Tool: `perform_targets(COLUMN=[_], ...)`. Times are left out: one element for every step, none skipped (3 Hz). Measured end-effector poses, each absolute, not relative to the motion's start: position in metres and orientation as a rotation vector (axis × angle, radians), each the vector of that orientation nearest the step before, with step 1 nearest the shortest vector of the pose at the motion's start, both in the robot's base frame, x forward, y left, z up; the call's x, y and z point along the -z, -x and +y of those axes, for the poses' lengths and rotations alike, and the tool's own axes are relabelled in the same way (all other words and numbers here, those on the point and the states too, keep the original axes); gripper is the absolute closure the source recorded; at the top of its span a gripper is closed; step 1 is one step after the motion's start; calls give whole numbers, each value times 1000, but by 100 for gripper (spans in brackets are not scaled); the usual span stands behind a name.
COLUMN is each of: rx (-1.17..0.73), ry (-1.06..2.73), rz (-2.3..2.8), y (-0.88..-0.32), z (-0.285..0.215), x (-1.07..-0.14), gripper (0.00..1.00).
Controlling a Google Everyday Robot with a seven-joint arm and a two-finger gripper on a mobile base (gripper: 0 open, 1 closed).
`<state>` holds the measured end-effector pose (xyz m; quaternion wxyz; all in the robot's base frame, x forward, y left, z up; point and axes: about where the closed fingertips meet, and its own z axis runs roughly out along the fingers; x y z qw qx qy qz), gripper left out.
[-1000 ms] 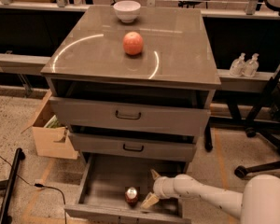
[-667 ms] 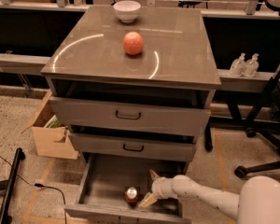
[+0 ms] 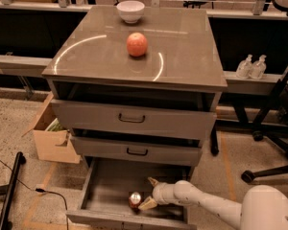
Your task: Pick coke can from bottom drawer and place on counter
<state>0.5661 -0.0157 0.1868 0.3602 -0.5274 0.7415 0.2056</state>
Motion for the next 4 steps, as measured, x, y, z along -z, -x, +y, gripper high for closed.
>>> perform_targets(rx=[-571,-619,-670,-731], ry=[1351,1353,1356,1358], rz=[1890,1876,1854,1827], y=[-568,-566,-563,-561], z=[-2,12,29,45], x=[-182,-176,-172,-170], gripper=[10,12,13,30])
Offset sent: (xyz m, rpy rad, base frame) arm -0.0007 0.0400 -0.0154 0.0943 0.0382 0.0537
